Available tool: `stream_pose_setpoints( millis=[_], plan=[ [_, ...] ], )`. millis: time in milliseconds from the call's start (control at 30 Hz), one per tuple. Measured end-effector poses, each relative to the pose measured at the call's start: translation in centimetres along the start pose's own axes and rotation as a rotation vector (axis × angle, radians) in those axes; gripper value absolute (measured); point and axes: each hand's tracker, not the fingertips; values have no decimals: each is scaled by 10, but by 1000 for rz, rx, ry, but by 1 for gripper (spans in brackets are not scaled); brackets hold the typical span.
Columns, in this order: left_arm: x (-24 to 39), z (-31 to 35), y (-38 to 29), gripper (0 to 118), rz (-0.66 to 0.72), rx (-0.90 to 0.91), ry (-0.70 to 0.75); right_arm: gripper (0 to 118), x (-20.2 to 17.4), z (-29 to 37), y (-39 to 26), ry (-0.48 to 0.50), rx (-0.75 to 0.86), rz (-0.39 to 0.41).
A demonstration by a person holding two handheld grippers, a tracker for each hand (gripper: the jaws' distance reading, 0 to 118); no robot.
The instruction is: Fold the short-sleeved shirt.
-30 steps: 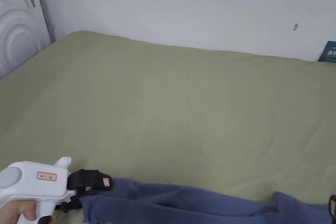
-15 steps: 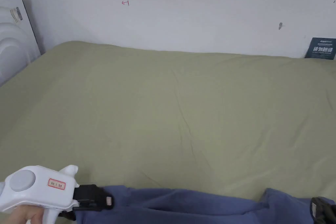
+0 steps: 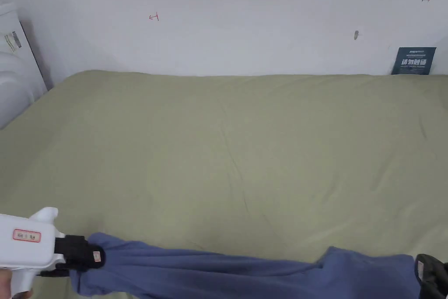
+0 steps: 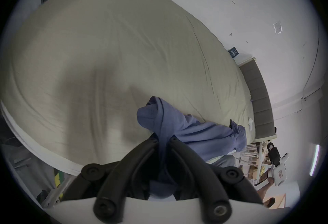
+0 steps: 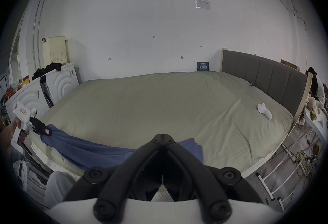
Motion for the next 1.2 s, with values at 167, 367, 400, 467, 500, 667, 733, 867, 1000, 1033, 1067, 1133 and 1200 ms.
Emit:
stream_pose_setpoints(
  millis=[167,367,400,467,500,667,733,867,1000,1033,1067,1133,1200],
  plan=[
    [0,35,8,4,-3,81,104,1,10,-1,-2,-2,2,-27],
    [59,29,2,4,-136,62,157,1,16,-4,-7,-5,-6,-30],
    [71,26,1,4,-194,63,190,1,17,-3,-8,-7,-6,-30],
    [110,13,-5,4,-282,33,199,1,20,-2,-9,-8,-9,-33],
    [127,9,-13,4,-317,17,196,1,21,-1,-10,-9,-11,-34],
    [195,-55,-31,4,-445,-94,188,1,34,1,-16,-24,-27,-60],
    [217,-91,-41,4,-511,-122,208,1,39,2,-18,-31,-33,-75],
    [242,-162,-66,82,-572,-169,207,1,46,6,-21,-45,-46,-77],
    [249,-193,-82,111,-501,-220,122,1,53,11,-22,-58,-60,-83],
    [252,-178,-81,111,-468,-223,104,1,54,13,-22,-59,-61,-89],
    [247,-169,-79,111,-435,-201,63,1,56,14,-22,-56,-62,-99],
    [236,-147,-64,101,-377,-158,21,1,57,14,-22,-51,-72,-112],
    [218,-122,-55,47,-316,-52,-28,1,55,13,-22,-45,-77,-121]
  ],
)
